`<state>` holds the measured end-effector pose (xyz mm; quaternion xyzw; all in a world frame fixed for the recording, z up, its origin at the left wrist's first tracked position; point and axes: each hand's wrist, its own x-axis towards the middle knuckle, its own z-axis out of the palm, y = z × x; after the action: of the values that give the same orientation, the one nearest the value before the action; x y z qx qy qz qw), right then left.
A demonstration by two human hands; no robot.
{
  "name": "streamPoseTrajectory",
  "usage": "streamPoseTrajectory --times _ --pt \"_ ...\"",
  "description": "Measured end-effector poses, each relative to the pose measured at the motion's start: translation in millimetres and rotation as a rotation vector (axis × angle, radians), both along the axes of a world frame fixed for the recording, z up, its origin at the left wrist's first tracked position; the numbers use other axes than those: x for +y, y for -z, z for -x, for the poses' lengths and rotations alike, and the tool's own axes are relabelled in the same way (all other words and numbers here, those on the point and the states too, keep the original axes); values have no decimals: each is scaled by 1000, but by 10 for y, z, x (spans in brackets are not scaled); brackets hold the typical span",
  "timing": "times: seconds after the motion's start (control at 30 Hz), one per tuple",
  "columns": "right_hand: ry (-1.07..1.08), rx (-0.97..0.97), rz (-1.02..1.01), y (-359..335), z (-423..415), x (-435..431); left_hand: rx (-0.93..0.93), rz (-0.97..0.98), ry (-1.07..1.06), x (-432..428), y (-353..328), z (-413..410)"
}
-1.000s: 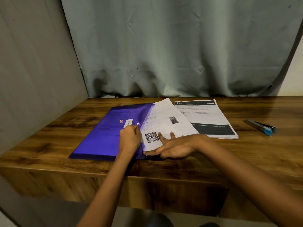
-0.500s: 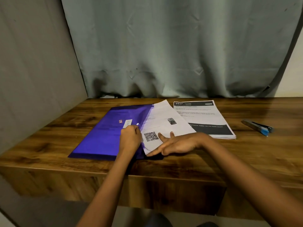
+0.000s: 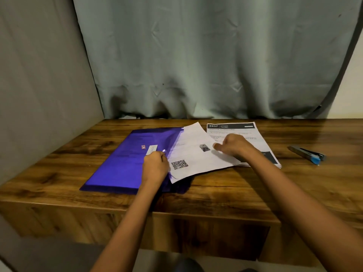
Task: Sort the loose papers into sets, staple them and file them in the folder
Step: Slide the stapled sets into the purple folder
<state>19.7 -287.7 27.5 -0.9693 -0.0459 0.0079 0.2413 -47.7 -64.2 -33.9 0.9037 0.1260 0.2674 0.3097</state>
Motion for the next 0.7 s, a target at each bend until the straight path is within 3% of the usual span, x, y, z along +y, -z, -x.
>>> streamPoseTrajectory --times 0.3,0.37,0.5,0.6,0.7 --pt "-2 166 128 -137 31 126 24 24 13 36 -67 26" --pt "12 229 23 -177 -9 128 35 15 9 50 -86 13" --pt "68 415 -377 -212 -50 97 58 17 17 67 -114 9" --pt "69 420 -445 -182 -68 94 84 17 24 71 -143 16" --pt "140 246 -413 -99 -68 141 109 5 16 68 -202 10"
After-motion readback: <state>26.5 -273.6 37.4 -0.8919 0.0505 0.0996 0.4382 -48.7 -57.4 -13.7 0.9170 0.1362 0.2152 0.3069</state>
